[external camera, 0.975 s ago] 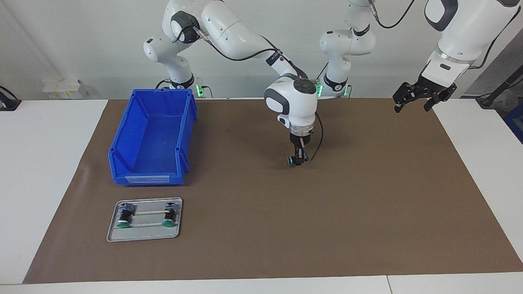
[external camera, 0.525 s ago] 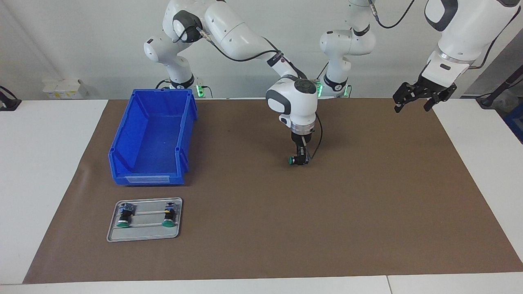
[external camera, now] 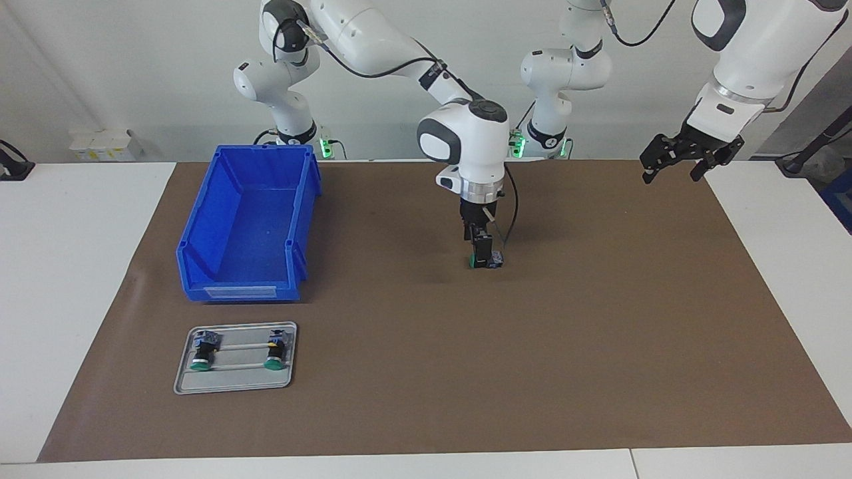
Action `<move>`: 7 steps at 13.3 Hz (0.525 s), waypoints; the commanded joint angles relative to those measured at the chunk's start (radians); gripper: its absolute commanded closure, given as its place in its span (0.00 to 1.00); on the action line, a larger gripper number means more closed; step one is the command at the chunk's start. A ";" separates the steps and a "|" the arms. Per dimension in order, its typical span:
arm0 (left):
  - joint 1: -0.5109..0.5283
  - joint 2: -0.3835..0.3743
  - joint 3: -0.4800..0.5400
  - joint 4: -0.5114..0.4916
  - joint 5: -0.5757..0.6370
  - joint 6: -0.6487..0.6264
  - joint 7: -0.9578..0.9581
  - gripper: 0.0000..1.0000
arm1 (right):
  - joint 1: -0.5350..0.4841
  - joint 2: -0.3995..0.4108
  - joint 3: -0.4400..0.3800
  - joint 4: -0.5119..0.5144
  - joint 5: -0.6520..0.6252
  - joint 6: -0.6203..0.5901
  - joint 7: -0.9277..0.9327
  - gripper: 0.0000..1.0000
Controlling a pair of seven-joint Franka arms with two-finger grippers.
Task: Place and press button with both arms
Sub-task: 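Carry the button with the right gripper to mid-table and release it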
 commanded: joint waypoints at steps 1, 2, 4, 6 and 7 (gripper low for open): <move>0.003 -0.029 0.001 -0.034 -0.006 0.011 -0.003 0.00 | -0.086 -0.142 0.011 -0.144 -0.005 -0.013 -0.297 0.01; 0.003 -0.029 0.000 -0.034 -0.006 0.011 -0.003 0.00 | -0.130 -0.170 0.011 -0.155 -0.005 -0.037 -0.458 0.01; 0.003 -0.029 0.000 -0.034 -0.006 0.011 -0.003 0.00 | -0.207 -0.205 0.011 -0.155 -0.003 -0.100 -0.773 0.01; 0.003 -0.029 0.000 -0.034 -0.006 0.011 -0.003 0.00 | -0.302 -0.237 0.012 -0.155 -0.002 -0.123 -1.038 0.00; 0.003 -0.029 0.000 -0.034 -0.006 0.011 -0.003 0.00 | -0.354 -0.254 0.012 -0.155 0.007 -0.137 -1.169 0.00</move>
